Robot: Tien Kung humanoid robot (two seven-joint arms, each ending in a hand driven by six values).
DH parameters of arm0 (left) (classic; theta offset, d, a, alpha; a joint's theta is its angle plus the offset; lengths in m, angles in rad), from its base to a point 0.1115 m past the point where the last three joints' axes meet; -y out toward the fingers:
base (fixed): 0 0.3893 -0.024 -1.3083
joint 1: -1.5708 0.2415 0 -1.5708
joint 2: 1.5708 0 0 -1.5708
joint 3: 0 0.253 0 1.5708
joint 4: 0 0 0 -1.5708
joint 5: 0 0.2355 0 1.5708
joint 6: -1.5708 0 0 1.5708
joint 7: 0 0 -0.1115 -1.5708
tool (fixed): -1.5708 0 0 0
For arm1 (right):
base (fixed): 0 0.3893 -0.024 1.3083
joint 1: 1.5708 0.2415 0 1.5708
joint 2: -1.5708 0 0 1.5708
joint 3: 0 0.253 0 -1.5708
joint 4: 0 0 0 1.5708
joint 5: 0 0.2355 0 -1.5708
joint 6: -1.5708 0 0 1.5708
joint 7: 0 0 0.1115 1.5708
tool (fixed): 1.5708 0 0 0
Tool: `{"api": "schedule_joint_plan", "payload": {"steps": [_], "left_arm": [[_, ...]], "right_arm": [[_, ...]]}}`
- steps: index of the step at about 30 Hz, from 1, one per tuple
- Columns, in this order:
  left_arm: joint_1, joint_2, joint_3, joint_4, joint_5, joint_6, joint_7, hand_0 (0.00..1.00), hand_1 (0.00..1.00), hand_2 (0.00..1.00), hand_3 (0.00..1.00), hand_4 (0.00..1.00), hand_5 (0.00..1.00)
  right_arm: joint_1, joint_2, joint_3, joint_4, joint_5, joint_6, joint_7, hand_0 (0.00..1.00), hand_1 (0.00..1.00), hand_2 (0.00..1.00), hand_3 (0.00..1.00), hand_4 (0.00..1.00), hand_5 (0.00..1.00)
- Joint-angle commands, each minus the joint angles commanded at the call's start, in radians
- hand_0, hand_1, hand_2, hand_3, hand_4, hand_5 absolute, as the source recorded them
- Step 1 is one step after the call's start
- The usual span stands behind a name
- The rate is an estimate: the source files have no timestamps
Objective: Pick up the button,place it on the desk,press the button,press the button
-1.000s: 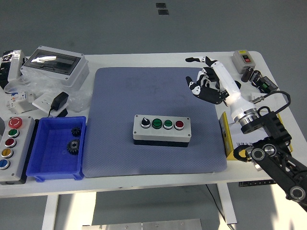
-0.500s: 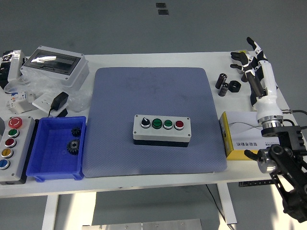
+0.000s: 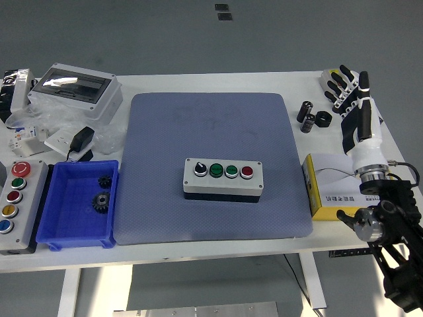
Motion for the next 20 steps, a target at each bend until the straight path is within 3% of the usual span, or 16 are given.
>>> {"api": "schedule_joint_plan", "payload": {"steps": [1, 6, 7, 13, 14, 20], "left_arm": [[0.0, 0.001, 0.0, 0.0, 0.001, 0.0, 0.001, 0.628, 0.583, 0.514, 0.579, 0.596, 0.148], [0.002, 0.0, -0.002, 0.0, 0.002, 0.001, 0.001, 0.628, 0.583, 0.514, 0.579, 0.596, 0.148], [0.003, 0.0, -0.003, 0.0, 0.001, 0.001, 0.001, 0.628, 0.584, 0.515, 0.58, 0.601, 0.151], [0.009, -0.008, -0.002, 0.0, -0.006, 0.003, 0.002, 0.628, 0.584, 0.515, 0.58, 0.601, 0.151], [0.009, -0.009, -0.002, 0.0, -0.007, 0.003, 0.002, 0.627, 0.586, 0.517, 0.579, 0.606, 0.153], [0.009, -0.01, -0.001, 0.0, -0.009, 0.004, 0.001, 0.627, 0.586, 0.517, 0.579, 0.606, 0.153]], "right_arm": [[0.0, 0.0, 0.0, 0.0, 0.002, 0.001, -0.001, 0.824, 0.781, 0.779, 0.799, 0.794, 0.998], [-0.004, 0.003, 0.002, -0.001, 0.007, 0.004, -0.004, 0.824, 0.781, 0.779, 0.799, 0.794, 0.998], [-0.005, 0.004, 0.004, -0.001, 0.008, 0.005, -0.005, 0.815, 0.773, 0.772, 0.782, 0.67, 0.998], [-0.014, 0.009, 0.02, -0.001, 0.013, 0.011, -0.005, 0.815, 0.773, 0.772, 0.782, 0.67, 0.998], [-0.015, 0.01, 0.021, -0.001, 0.014, 0.012, -0.005, 0.806, 0.763, 0.764, 0.723, 0.564, 0.998], [-0.015, 0.012, 0.027, -0.002, 0.018, 0.017, -0.006, 0.806, 0.763, 0.764, 0.723, 0.564, 0.998]]}}
